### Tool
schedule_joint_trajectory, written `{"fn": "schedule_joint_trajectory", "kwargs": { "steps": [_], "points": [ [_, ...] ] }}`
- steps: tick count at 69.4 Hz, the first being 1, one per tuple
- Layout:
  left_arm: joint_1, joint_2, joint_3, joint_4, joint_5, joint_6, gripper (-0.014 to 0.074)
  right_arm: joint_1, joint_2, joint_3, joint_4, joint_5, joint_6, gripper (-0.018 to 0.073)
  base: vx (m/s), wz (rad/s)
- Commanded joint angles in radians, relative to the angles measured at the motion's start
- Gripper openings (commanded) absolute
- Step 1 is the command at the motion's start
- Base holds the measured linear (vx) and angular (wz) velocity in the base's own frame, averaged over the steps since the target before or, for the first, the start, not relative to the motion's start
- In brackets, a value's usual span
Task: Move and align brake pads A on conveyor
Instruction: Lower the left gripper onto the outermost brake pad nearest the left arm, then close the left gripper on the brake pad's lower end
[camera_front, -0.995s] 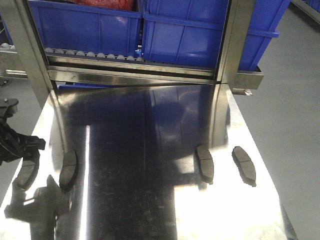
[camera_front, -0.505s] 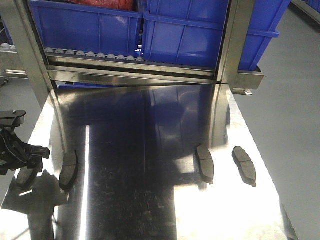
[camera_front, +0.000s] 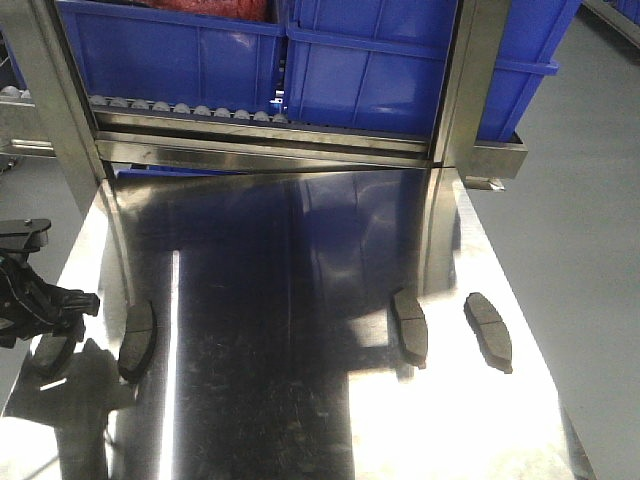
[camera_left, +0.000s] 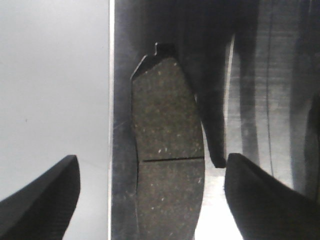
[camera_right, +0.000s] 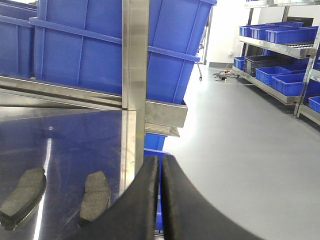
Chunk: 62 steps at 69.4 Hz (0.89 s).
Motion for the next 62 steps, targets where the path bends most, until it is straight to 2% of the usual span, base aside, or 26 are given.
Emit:
{"fn": "schedule_joint_trajectory", "kwargs": {
  "steps": [1,62],
  "points": [
    [-0.002,-0.037,-0.029,-0.009,-0.028,0.001,0.053,-0.005,-0.015,0.004,-0.009,-0.072,-0.004,-0.0001,0.0,0.0],
    [-0.002,-0.003,-0.029,-0.009,-0.01,0.027,0.0521,-0.005,-0.015,0.004,-0.009,-0.072,-0.004,-0.0001,0.0,0.0]
  ]
}}
